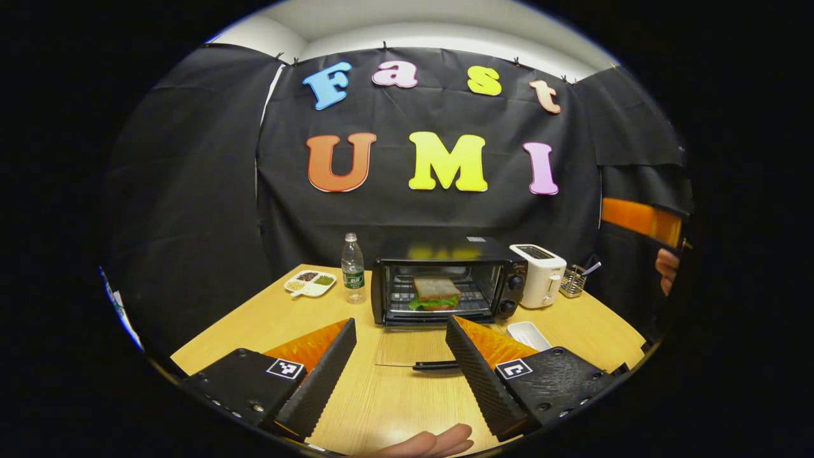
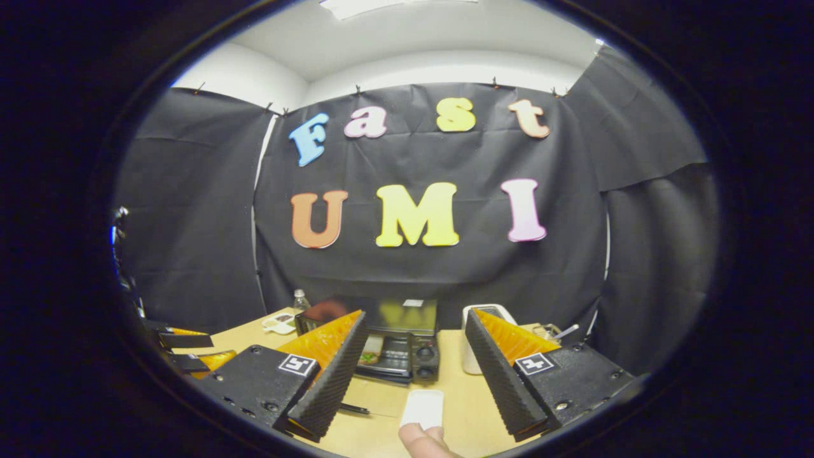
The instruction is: Open the electric oven with the left hand, put the food in, and close the electric oven.
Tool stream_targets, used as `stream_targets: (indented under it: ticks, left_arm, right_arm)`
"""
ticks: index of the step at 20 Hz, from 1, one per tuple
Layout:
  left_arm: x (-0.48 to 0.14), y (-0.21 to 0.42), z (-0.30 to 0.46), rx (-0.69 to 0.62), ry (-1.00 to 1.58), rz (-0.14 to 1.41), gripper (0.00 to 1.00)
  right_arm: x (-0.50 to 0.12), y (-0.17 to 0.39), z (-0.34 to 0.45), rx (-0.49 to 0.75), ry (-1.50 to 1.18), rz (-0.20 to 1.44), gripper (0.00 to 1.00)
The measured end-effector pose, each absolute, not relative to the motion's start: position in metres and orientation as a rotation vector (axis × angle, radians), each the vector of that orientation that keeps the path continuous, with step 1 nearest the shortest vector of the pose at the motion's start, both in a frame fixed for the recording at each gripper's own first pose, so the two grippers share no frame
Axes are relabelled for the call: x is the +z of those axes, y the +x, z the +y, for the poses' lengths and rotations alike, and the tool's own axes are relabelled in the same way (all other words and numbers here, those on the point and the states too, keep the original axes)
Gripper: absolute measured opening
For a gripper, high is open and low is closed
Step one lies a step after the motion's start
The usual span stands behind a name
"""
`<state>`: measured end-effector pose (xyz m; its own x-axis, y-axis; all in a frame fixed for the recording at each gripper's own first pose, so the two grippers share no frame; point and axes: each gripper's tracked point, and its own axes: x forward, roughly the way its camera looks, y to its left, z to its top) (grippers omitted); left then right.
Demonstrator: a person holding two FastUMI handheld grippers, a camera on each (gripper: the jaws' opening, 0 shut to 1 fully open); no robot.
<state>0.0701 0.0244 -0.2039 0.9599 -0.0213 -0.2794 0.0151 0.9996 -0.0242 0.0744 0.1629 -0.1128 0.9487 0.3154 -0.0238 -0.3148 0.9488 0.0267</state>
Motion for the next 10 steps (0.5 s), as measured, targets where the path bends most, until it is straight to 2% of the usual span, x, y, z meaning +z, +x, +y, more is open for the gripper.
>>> stream_targets:
  ticks: [1, 10]
  left_arm:
    - [-0.214, 0.075, 0.018, -0.025, -0.023, 0.307, 0.94]
    - [-0.321, 0.102, -0.049, -0.120, -0.040, 0.553, 0.94]
  right_arm:
    - [-0.109, 0.072, 0.150, 0.294, 0.023, 0.021, 0.98]
    - [-0.112, 0.061, 0.069, 0.153, 0.017, 0.017, 0.98]
